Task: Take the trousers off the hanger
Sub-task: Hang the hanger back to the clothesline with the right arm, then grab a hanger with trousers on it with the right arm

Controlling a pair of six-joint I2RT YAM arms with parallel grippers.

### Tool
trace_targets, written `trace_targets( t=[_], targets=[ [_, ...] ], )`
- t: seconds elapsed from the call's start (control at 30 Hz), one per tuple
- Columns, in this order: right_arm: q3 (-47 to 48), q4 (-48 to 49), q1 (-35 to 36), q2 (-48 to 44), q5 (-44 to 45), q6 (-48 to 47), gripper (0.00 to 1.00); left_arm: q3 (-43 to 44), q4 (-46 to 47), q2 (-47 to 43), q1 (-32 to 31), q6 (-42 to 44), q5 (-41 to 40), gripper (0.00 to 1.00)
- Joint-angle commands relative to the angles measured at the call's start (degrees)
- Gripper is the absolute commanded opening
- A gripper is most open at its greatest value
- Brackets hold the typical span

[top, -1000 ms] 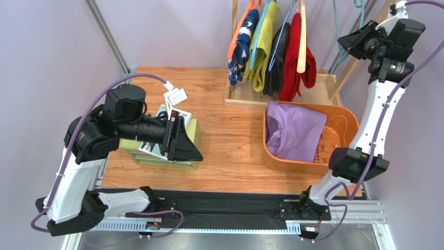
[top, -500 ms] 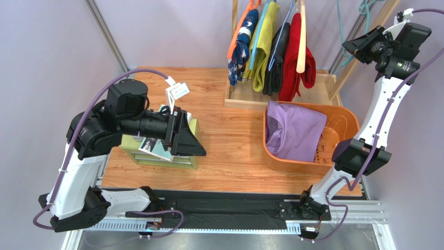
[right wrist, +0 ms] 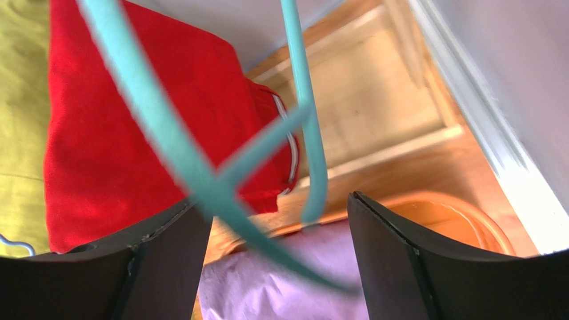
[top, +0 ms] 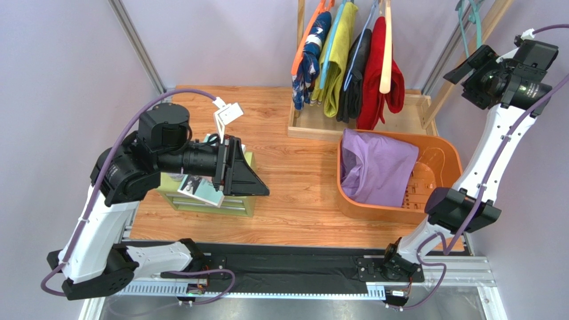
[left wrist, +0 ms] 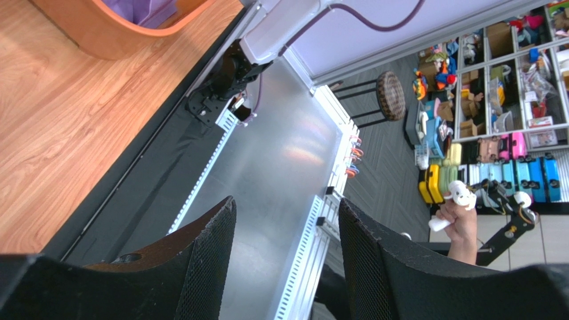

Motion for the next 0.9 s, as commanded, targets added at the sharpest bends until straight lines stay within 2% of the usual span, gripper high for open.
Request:
trace_targets(
  t=[0.0, 0.3, 0.4, 0.53, 0.7, 0.87],
  targets=[
    [0.11, -5.55, -0.08, -8.83, 8.45, -2.82, 0.79, -3.02, 5.51, -2.52, -0.21, -2.48, 0.65, 0.64],
    [-3.15, -7.05, 1.41, -20.97, 14.17, 0.25, 0.79, -4.52, 7.09, -4.63, -0.21, -3.36, -0.84, 0.64],
    [-2.71, -3.81, 2.81, -22.9, 9.18, 2.18, 0.78, -5.14, 7.88, -5.33, -0.21, -3.97, -1.02, 0.64],
    [0.71, 1.19, 10.28, -21.34, 2.94, 5.34, 0.77, -6.28, 9.11, -6.13, -0.21, -4.5, -0.76, 0.64],
    [4.41, 3.31, 23.8, -14.75, 3.97, 6.31, 0.77, -8.12, 10.87, -6.74, -0.21, -5.64, -0.67, 0.64],
    [0.9, 11.75, 27.87, -11.66, 5.12, 6.85, 0.77, -9.53, 12.54, -8.41, -0.21, -6.78, -1.81, 0.64]
  ],
)
